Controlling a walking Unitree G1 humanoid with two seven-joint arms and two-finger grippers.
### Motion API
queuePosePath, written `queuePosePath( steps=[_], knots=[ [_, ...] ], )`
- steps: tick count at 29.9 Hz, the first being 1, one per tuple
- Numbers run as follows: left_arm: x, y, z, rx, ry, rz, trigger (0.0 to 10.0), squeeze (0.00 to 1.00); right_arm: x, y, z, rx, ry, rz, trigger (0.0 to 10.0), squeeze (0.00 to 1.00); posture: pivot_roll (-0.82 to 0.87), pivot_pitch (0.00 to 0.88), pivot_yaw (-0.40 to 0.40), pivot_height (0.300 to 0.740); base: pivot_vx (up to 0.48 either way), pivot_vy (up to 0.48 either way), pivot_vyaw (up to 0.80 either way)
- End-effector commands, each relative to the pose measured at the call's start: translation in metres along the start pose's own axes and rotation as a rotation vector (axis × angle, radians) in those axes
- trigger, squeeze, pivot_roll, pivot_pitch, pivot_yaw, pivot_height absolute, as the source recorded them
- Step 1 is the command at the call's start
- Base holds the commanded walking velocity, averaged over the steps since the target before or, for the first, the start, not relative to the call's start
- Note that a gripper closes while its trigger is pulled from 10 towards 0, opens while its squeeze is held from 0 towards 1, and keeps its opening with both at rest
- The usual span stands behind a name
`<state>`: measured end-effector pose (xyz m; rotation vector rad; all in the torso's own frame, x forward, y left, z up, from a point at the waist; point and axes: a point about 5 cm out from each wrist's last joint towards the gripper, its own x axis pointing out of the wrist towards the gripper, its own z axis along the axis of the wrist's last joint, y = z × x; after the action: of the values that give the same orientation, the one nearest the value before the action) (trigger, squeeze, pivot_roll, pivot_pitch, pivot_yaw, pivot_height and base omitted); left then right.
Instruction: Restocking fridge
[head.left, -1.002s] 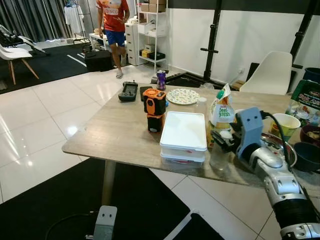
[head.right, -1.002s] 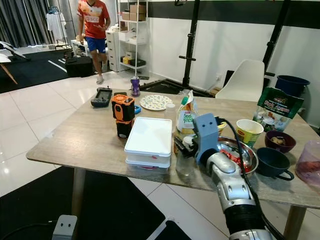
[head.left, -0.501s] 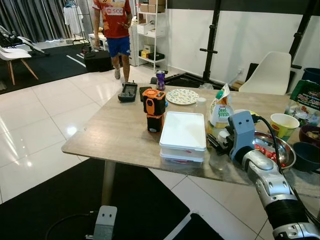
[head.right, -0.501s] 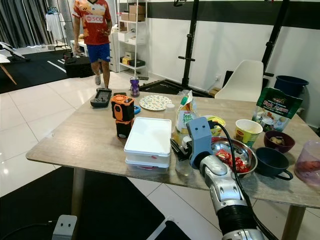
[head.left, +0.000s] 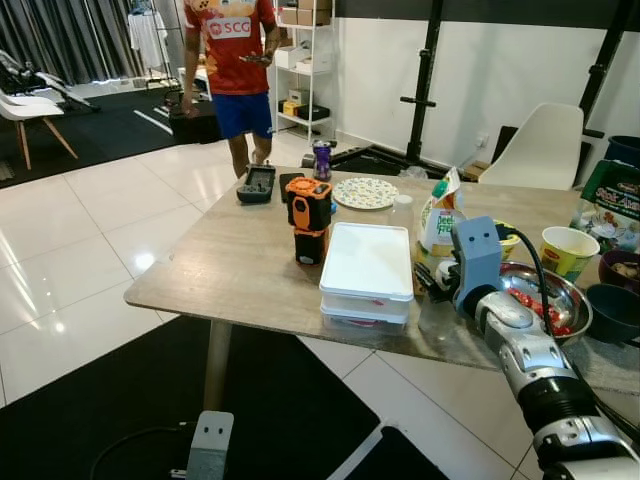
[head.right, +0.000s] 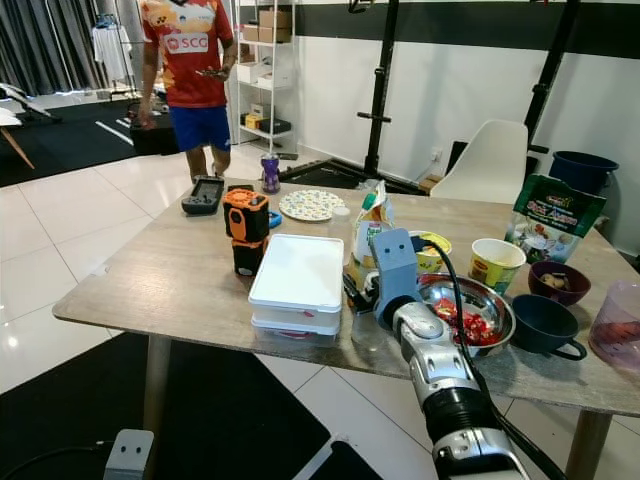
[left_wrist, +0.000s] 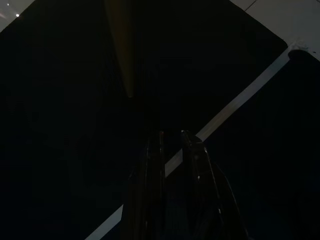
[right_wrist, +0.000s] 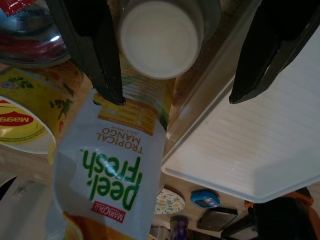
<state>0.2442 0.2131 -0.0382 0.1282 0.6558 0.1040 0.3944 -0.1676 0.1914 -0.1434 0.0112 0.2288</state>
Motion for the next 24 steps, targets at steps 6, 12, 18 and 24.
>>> queuePosePath(
  steps=[6,12,18,24],
  knots=[
    [-0.003,0.005,-0.01,-0.001,0.027,0.014,10.0,0.0,0.002,-0.012,0.009,-0.021,-0.016,-0.022,10.0,0.0,-0.04,0.086,-0.015,0.74,0.0,0.0,0.0],
    [-0.003,0.005,-0.011,-0.002,0.029,0.014,10.0,0.0,0.002,-0.014,0.002,-0.046,0.031,0.003,10.0,0.0,-0.04,0.086,-0.015,0.74,0.0,0.0,0.0],
    [-0.003,0.004,-0.009,-0.003,0.027,0.012,10.0,0.0,0.0,-0.017,-0.01,-0.061,0.113,0.02,10.0,0.0,-0.04,0.084,-0.013,0.74,0.0,0.0,0.0],
    [-0.002,0.005,-0.008,0.001,0.025,0.009,10.0,0.0,-0.001,-0.022,-0.011,-0.05,0.12,-0.001,10.0,0.0,-0.04,0.078,-0.009,0.74,0.0,0.0,0.0]
  ],
)
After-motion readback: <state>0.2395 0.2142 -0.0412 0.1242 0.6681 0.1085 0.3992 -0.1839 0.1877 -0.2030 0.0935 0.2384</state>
